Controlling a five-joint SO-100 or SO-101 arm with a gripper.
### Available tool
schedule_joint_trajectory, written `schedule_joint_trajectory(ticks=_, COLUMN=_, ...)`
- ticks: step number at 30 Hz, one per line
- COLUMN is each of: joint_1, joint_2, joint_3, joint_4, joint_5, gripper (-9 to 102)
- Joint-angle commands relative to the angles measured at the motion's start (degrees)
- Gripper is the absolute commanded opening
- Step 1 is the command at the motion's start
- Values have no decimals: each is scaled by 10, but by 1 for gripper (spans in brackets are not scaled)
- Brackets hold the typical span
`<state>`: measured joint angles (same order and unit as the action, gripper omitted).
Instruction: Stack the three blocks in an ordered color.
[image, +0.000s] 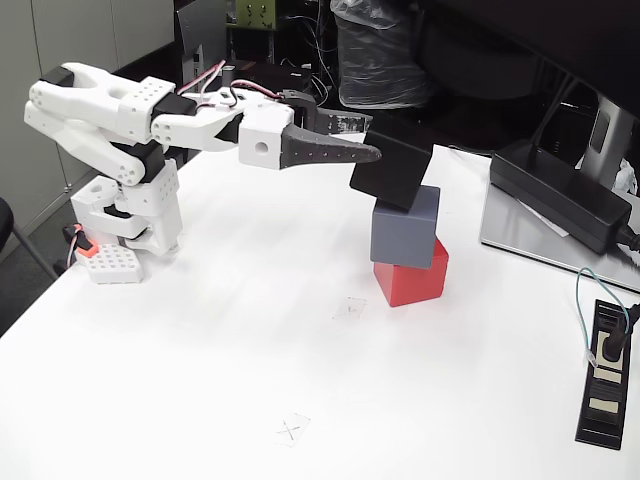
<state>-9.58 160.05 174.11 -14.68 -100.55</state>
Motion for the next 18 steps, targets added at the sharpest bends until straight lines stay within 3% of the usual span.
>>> schedule_joint_trajectory(ticks=1, joint_1=-4, joint_2=4, joint_3=6, joint_4=-11, joint_5=-5, gripper=6)
schedule_joint_trajectory(ticks=4, joint_1=-3, joint_2=4, joint_3=17, joint_4=-11, joint_5=-5, gripper=9)
schedule_joint_trajectory(ticks=12, joint_1=-3, joint_2=4, joint_3=28, joint_4=-20, joint_5=-5, gripper=30)
schedule_joint_trajectory(ticks=18, joint_1=-3, joint_2=4, joint_3=28, joint_4=-20, joint_5=-5, gripper=33)
